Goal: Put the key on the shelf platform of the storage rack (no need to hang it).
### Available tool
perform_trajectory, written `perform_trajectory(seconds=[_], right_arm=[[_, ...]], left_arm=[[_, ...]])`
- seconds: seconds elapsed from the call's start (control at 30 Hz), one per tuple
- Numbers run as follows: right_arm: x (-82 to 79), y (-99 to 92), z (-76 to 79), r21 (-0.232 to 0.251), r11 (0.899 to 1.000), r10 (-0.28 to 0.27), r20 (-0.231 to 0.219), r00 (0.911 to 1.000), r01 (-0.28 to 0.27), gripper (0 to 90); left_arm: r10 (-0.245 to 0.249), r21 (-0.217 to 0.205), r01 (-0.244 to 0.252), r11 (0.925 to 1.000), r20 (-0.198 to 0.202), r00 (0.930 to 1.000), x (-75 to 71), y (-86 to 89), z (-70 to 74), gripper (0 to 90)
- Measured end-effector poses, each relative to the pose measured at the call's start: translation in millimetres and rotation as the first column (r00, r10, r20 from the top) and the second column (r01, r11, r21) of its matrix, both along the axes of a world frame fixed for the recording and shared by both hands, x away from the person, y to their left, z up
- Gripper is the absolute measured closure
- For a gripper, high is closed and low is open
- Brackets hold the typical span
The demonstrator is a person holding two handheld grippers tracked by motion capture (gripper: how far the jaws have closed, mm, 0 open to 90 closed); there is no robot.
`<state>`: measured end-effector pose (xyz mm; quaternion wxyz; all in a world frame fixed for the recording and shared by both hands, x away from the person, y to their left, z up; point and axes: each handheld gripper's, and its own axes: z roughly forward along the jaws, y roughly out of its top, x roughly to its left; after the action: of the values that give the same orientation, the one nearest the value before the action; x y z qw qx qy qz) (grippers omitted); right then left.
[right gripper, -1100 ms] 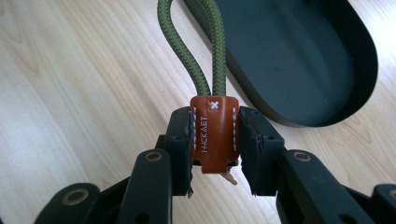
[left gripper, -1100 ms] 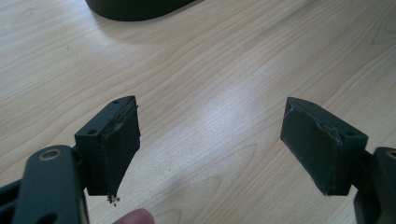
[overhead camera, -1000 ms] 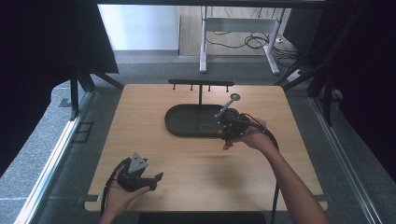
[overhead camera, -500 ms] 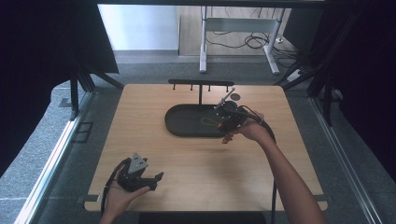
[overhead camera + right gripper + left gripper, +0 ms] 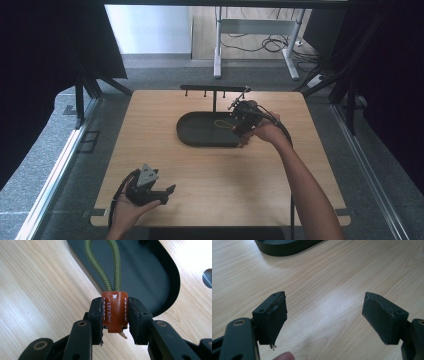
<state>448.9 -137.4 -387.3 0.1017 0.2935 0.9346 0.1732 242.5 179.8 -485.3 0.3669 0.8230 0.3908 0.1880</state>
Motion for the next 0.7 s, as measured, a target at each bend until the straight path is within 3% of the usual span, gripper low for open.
perform_trajectory(seconds=[0.23, 0.7], right_arm=[[9.3, 6.1, 6.1, 0.001, 1.0, -0.02, 0.003, 0.9998, 0.02, 67.2], [25.5, 21.0, 17.8, 0.001, 1.0, -0.009, 0.025, 0.9996, 0.009, 67.2]], left_arm=[[0.001, -0.001, -0.001, 1.0, -0.003, 1.0, 0.3, 0.8, 0.0, 20.3], [0.01, -0.012, -0.01, 0.9999, 0.0, 1.0, 0.3, 4.1, 0.7, 20.3]])
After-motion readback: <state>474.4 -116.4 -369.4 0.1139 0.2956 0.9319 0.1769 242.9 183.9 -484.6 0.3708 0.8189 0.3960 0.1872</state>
